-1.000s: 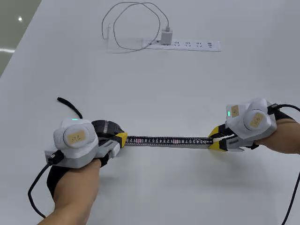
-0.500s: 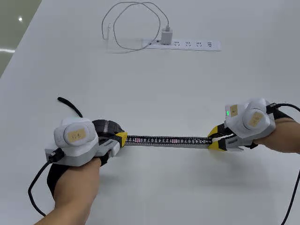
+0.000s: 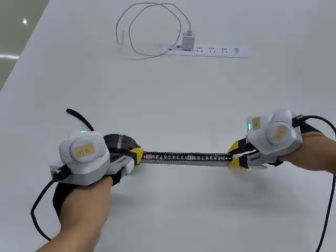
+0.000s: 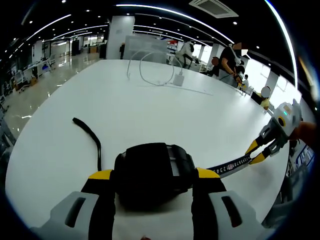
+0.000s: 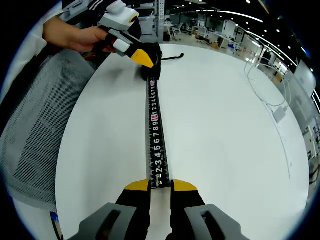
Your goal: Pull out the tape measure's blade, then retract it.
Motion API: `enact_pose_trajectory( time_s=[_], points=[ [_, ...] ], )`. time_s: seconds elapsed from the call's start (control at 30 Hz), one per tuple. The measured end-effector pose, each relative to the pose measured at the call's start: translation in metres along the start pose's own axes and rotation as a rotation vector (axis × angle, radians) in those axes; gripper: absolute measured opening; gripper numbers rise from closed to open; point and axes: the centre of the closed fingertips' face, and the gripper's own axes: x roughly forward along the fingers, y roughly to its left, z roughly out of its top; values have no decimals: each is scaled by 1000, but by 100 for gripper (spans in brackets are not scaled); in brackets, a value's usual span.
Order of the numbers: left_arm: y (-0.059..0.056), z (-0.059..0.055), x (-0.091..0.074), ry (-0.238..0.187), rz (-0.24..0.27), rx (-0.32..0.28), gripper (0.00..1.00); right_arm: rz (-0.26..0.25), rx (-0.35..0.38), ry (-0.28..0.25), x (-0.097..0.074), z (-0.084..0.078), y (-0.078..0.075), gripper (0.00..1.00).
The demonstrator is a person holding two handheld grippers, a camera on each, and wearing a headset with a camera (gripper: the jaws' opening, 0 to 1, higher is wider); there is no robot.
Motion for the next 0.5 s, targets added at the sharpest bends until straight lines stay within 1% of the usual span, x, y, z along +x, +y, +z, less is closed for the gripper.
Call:
enact_pose_trajectory(
  time_s=[0.5],
  points=[
    [1, 1, 0, -9, -18, -18, 57, 7, 0, -23, 6, 13, 0, 10]
  ],
)
